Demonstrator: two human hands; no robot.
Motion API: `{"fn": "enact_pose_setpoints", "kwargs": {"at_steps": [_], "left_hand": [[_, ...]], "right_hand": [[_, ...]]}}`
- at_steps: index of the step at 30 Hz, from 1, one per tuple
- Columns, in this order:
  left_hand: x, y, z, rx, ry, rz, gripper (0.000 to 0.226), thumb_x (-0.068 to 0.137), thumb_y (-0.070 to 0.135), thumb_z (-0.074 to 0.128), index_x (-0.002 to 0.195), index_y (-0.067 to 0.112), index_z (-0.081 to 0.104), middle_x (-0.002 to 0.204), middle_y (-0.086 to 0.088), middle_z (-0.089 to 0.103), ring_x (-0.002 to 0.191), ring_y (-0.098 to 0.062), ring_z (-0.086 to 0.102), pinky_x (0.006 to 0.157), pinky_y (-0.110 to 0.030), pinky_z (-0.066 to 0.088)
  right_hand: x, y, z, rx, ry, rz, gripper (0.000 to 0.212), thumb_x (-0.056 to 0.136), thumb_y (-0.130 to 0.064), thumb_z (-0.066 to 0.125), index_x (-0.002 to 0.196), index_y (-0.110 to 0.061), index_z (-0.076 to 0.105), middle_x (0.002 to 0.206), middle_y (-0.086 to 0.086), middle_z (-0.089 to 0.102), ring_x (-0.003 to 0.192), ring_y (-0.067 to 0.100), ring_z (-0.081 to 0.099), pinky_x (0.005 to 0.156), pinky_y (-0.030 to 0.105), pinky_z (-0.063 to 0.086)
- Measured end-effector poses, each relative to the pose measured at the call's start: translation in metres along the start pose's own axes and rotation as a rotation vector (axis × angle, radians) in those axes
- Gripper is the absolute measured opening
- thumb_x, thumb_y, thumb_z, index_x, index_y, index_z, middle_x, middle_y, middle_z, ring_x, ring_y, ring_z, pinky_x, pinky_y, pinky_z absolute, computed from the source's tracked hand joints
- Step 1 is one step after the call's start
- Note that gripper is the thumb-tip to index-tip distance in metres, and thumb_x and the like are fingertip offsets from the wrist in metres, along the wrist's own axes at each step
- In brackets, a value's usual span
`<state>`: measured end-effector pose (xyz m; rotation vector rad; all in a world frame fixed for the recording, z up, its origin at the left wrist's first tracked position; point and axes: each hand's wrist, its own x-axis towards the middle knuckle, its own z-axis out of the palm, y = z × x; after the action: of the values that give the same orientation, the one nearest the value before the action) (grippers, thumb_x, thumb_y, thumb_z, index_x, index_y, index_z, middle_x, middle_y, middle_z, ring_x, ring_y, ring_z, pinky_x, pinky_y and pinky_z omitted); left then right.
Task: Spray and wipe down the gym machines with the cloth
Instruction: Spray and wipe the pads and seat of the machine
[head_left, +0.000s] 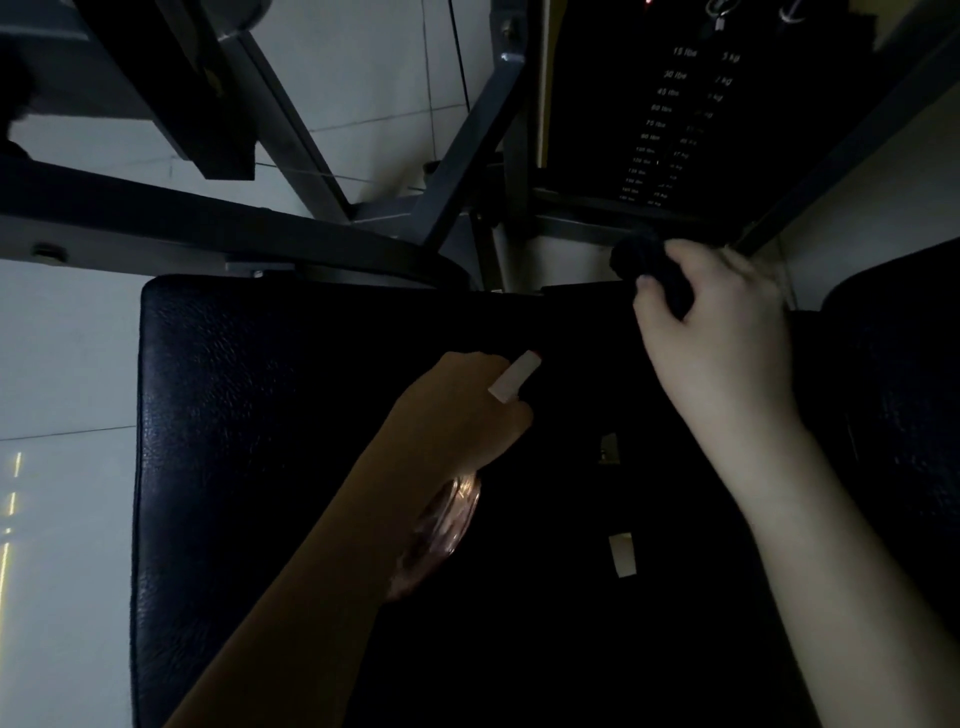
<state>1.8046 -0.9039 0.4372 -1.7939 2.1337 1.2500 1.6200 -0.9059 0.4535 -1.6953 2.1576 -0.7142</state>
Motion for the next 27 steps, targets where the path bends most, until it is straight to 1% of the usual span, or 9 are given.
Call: {"fn": "enact_pose_setpoints", "kwargs": {"at_steps": [3,5,9,12,15,18,20,23,27], "left_hand": [[-0.011,-0.003,-0.007,-0.206,0.066,-0.046,0.019,0.080,0.026,0.058,0.084,0.008,0.059,0.083,-0.009,0.065,0.073,-0.026,0.062,0.068,-0.040,0.052],[-0.019,-0.005,-0.013,-0.340,0.120,-0.076,0.029,0.070,0.033,0.053,0.085,0.009,0.060,0.080,-0.008,0.065,0.070,-0.026,0.062,0.069,-0.043,0.052],[-0.030,-0.011,-0.019,-0.444,0.251,-0.090,0.017,0.078,0.023,0.057,0.084,0.008,0.060,0.072,-0.009,0.064,0.060,-0.021,0.060,0.057,-0.036,0.048],[-0.033,-0.014,-0.020,-0.507,0.305,-0.094,0.010,0.086,0.004,0.057,0.077,0.007,0.057,0.064,-0.006,0.057,0.054,-0.019,0.052,0.051,-0.030,0.041],[-0.035,-0.015,-0.018,-0.504,0.320,-0.081,0.013,0.086,0.003,0.057,0.074,0.006,0.055,0.060,-0.003,0.054,0.052,-0.016,0.049,0.047,-0.025,0.038],[-0.034,-0.015,-0.021,-0.549,0.344,-0.084,0.008,0.085,0.003,0.057,0.078,0.000,0.056,0.063,-0.011,0.056,0.054,-0.020,0.050,0.048,-0.027,0.038],[-0.034,-0.015,-0.022,-0.574,0.362,-0.082,0.007,0.085,0.001,0.056,0.082,-0.006,0.055,0.069,-0.024,0.055,0.054,-0.022,0.047,0.046,-0.027,0.037],[-0.036,-0.017,-0.023,-0.598,0.419,-0.087,0.009,0.084,0.000,0.057,0.086,-0.009,0.055,0.072,-0.028,0.055,0.056,-0.021,0.048,0.046,-0.025,0.037],[-0.042,-0.019,-0.021,-0.633,0.466,-0.062,0.023,0.077,0.012,0.059,0.086,-0.009,0.056,0.075,-0.029,0.057,0.059,-0.027,0.052,0.054,-0.033,0.040]], "right_hand": [[0.003,-0.003,0.017,-0.057,-0.066,0.024,0.038,0.091,-0.020,0.052,0.127,-0.008,0.057,0.119,0.022,0.056,0.115,0.038,0.044,0.094,0.041,0.037],[0.000,-0.009,0.044,-0.095,-0.134,0.067,0.041,0.094,-0.024,0.047,0.133,-0.012,0.050,0.125,0.022,0.049,0.119,0.037,0.040,0.095,0.041,0.035],[-0.030,-0.015,0.116,-0.173,-0.307,0.080,0.052,0.099,-0.032,0.040,0.148,-0.019,0.027,0.149,0.015,0.029,0.134,0.033,0.028,0.107,0.042,0.025],[-0.058,-0.008,0.131,-0.076,-0.269,0.043,0.051,0.097,-0.030,0.037,0.146,-0.017,0.032,0.152,0.012,0.029,0.140,0.033,0.024,0.113,0.048,0.016],[-0.090,-0.002,0.121,-0.062,-0.306,-0.084,0.052,0.093,-0.030,0.028,0.142,-0.018,0.037,0.148,0.011,0.038,0.135,0.033,0.033,0.108,0.049,0.026],[-0.075,0.006,0.117,-0.078,-0.373,-0.052,0.051,0.098,-0.029,0.027,0.148,-0.021,0.024,0.155,0.005,0.024,0.143,0.026,0.017,0.114,0.042,0.014],[-0.042,-0.001,0.126,-0.053,-0.322,0.047,0.052,0.100,-0.026,0.031,0.150,-0.020,0.019,0.158,0.004,0.016,0.145,0.025,0.007,0.116,0.039,0.006],[-0.017,-0.026,0.142,-0.018,-0.241,0.013,0.052,0.099,-0.026,0.031,0.149,-0.020,0.023,0.157,0.004,0.020,0.144,0.028,0.014,0.114,0.042,0.011],[-0.066,-0.029,0.139,0.120,-0.286,-0.284,0.049,0.094,-0.028,0.033,0.142,-0.016,0.040,0.148,0.010,0.038,0.136,0.031,0.032,0.109,0.045,0.028]]}}
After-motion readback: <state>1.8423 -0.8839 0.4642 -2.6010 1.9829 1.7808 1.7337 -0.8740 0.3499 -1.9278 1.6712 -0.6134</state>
